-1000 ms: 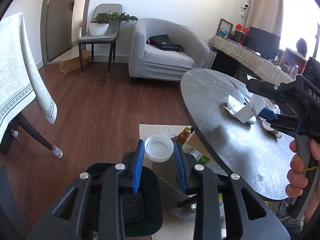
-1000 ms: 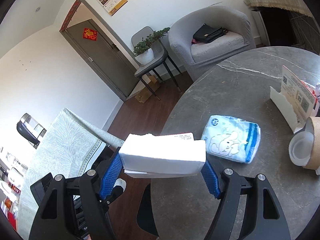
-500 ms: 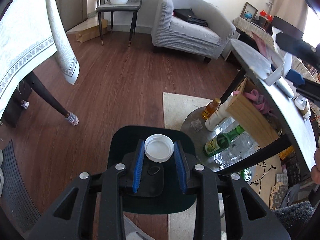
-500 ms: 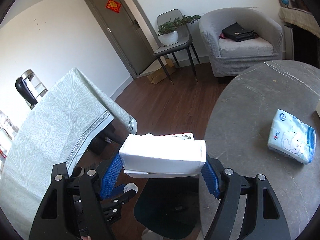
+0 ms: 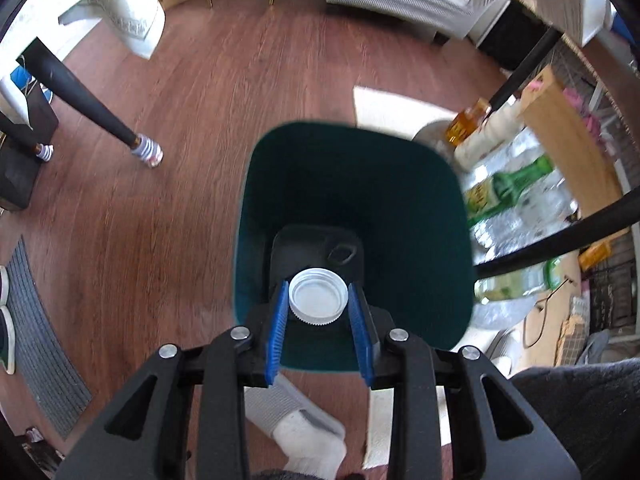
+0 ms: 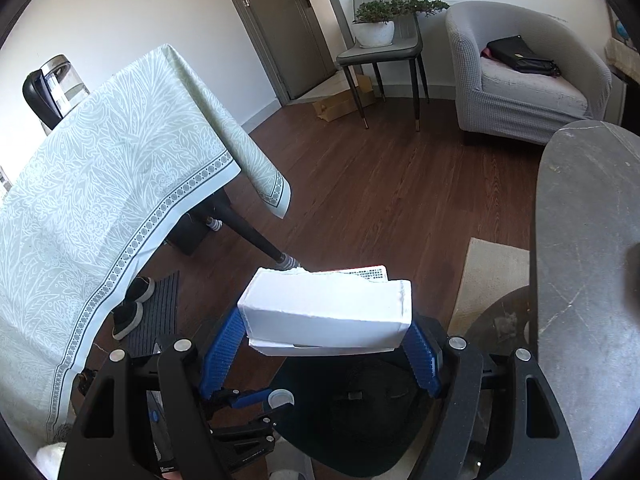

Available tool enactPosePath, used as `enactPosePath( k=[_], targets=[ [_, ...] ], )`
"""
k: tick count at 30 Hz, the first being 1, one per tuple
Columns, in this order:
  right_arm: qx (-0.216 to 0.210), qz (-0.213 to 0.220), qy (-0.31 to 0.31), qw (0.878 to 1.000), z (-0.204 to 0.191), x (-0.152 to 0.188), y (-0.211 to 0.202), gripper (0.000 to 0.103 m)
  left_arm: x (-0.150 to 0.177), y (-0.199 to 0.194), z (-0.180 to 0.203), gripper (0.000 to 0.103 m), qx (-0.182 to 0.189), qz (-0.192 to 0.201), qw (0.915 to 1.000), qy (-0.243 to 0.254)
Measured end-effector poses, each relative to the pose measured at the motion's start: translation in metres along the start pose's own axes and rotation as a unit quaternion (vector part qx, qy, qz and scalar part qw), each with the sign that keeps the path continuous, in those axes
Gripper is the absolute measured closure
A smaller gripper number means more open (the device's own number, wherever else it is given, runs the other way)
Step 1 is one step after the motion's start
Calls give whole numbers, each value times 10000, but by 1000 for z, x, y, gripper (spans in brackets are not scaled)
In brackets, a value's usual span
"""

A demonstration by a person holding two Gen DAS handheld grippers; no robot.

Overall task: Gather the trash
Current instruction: 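Open the left gripper to drop the cap while the right gripper drops the white box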

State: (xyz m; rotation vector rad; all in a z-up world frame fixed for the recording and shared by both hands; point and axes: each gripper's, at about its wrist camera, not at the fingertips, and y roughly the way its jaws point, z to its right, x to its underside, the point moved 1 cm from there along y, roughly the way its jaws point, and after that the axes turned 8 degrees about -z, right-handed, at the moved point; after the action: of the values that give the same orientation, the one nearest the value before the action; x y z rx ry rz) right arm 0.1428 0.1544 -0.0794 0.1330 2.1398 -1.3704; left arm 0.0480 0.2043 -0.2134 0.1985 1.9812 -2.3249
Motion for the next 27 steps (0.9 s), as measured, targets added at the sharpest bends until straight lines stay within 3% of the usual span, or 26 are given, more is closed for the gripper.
enactPosePath(
  k=[4,11,22,27],
  targets=[
    [122,-248,-84,9996,-5,1,21,29,4,9,-9,63,0,-112,9999,-41],
    [262,-705,-82,9971,-4,10,56,29,8,-8,-22,63,17,111,9998,-145],
    [481,-1312,-138,9901,-2,30,100,29,4,-81,-35,65,265,1155,9923,-370],
    [614,-1609,-180,9849,3,42,113,29,1,-112,-34,76,405,1559,9861,-408]
  ],
)
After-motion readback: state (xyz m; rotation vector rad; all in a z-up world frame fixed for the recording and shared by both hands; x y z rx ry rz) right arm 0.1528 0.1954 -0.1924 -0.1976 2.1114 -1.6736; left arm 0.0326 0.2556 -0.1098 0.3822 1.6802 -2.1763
